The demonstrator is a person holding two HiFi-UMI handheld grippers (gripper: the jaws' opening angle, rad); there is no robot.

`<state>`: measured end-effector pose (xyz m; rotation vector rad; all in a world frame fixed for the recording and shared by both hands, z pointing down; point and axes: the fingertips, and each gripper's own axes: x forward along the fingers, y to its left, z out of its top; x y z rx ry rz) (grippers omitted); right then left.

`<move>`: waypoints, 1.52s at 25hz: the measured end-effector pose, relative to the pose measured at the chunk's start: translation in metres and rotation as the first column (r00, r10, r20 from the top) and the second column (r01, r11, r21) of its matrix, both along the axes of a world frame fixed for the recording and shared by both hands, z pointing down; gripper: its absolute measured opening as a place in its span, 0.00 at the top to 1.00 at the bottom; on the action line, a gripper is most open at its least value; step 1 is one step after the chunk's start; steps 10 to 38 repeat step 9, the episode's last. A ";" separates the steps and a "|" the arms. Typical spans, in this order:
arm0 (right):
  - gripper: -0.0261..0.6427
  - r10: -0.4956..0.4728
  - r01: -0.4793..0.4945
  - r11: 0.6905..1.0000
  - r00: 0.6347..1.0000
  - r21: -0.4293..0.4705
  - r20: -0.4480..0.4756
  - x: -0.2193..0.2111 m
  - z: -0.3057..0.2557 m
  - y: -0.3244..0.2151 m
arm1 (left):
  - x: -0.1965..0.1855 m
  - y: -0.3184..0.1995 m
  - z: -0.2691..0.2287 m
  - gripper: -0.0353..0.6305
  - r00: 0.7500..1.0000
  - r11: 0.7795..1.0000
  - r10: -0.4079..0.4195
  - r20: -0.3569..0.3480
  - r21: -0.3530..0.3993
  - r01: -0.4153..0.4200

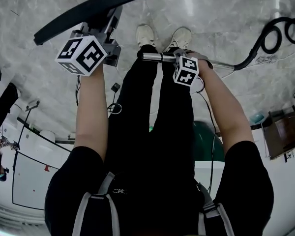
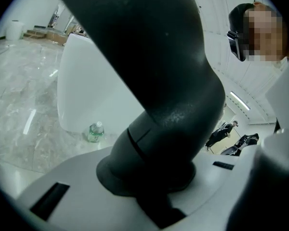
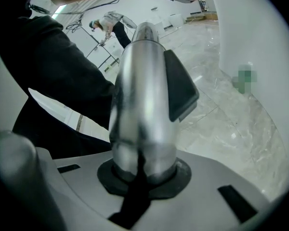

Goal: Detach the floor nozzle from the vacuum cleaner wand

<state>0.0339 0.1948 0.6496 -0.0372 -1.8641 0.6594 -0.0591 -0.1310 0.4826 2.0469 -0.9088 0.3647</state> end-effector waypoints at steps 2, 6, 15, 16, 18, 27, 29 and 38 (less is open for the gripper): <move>0.88 0.009 -0.009 1.000 1.000 0.011 -0.008 0.004 0.000 -0.006 | 0.001 -0.001 0.000 0.83 1.000 1.000 -0.007 -0.002 0.002 0.007; 0.88 0.003 -0.002 1.000 1.000 0.021 -0.010 -0.009 0.006 -0.015 | -0.024 -0.003 0.011 0.83 1.000 1.000 -0.011 0.003 -0.008 0.011; 0.88 -0.009 0.009 1.000 1.000 0.021 -0.006 -0.024 0.013 -0.021 | -0.047 -0.003 0.023 0.83 1.000 0.999 -0.021 -0.011 -0.034 0.021; 0.88 -0.009 0.009 1.000 1.000 0.021 -0.006 -0.024 0.013 -0.021 | -0.047 -0.003 0.023 0.83 1.000 0.999 -0.021 -0.011 -0.034 0.021; 0.88 -0.009 0.009 1.000 1.000 0.021 -0.006 -0.024 0.013 -0.021 | -0.047 -0.003 0.023 0.83 1.000 0.999 -0.021 -0.011 -0.034 0.021; 0.88 -0.009 0.009 1.000 1.000 0.021 -0.006 -0.024 0.013 -0.021 | -0.047 -0.003 0.023 0.83 1.000 0.999 -0.021 -0.011 -0.034 0.021; 0.88 -0.009 0.009 1.000 1.000 0.021 -0.006 -0.024 0.013 -0.021 | -0.047 -0.003 0.023 0.83 1.000 0.999 -0.021 -0.011 -0.034 0.021; 0.88 -0.009 0.009 1.000 1.000 0.021 -0.006 -0.024 0.013 -0.021 | -0.047 -0.003 0.023 0.83 1.000 0.999 -0.021 -0.011 -0.034 0.021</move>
